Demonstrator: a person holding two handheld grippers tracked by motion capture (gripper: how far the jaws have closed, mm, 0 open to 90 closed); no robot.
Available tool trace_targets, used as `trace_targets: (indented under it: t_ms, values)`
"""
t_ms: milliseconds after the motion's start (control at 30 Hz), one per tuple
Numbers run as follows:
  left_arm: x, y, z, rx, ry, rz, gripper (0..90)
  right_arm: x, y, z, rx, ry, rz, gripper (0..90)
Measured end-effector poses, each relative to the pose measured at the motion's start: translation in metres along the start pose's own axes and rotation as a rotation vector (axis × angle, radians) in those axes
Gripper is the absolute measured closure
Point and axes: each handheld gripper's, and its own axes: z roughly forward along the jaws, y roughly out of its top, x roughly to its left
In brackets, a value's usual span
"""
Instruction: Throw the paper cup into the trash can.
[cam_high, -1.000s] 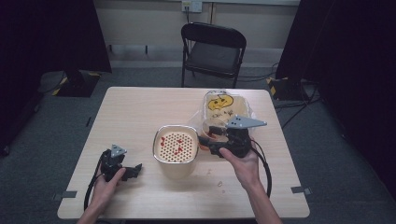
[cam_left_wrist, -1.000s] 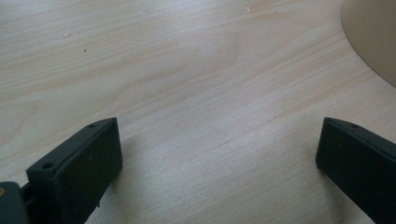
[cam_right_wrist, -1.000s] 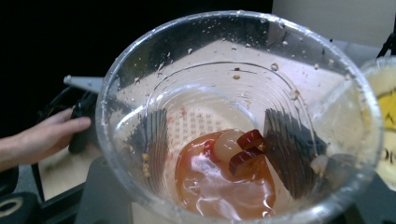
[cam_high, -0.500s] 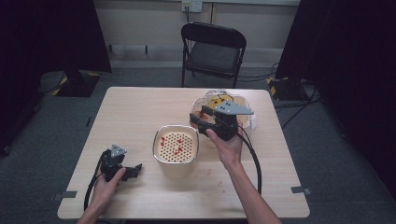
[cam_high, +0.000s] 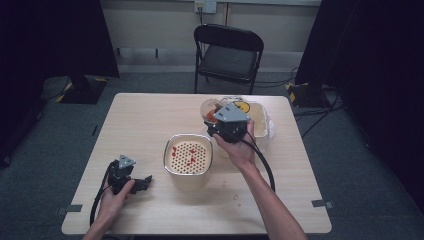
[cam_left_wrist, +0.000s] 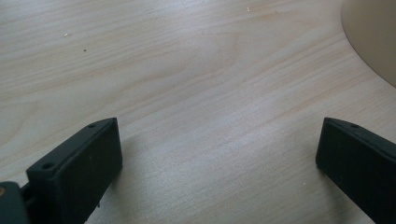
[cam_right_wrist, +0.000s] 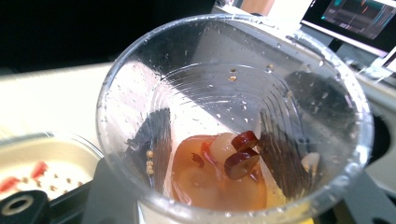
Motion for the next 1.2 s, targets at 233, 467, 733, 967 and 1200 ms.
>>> trace_targets:
  t_ms: [233, 467, 733, 967, 1200]
  values:
    - [0.000, 0.000, 0.000, 0.000, 0.000, 0.000, 0.0, 0.008, 0.005, 0.004, 0.058, -0.054, -0.184, 47.1]
    - [0.000, 0.000, 0.000, 0.000, 0.000, 0.000, 0.0, 0.019, 0.004, 0.005, 0.111, -0.082, -0.358, 47.7]
    - [0.000, 0.000, 0.000, 0.000, 0.000, 0.000, 0.0, 0.040, -0.001, 0.012, 0.195, -0.108, -0.580, 48.1]
    - [0.000, 0.000, 0.000, 0.000, 0.000, 0.000, 0.0, 0.052, -0.006, 0.017, 0.238, -0.142, -0.758, 48.4]
    - [0.000, 0.000, 0.000, 0.000, 0.000, 0.000, 0.0, 0.060, -0.010, 0.018, 0.275, -0.177, -0.900, 48.5]
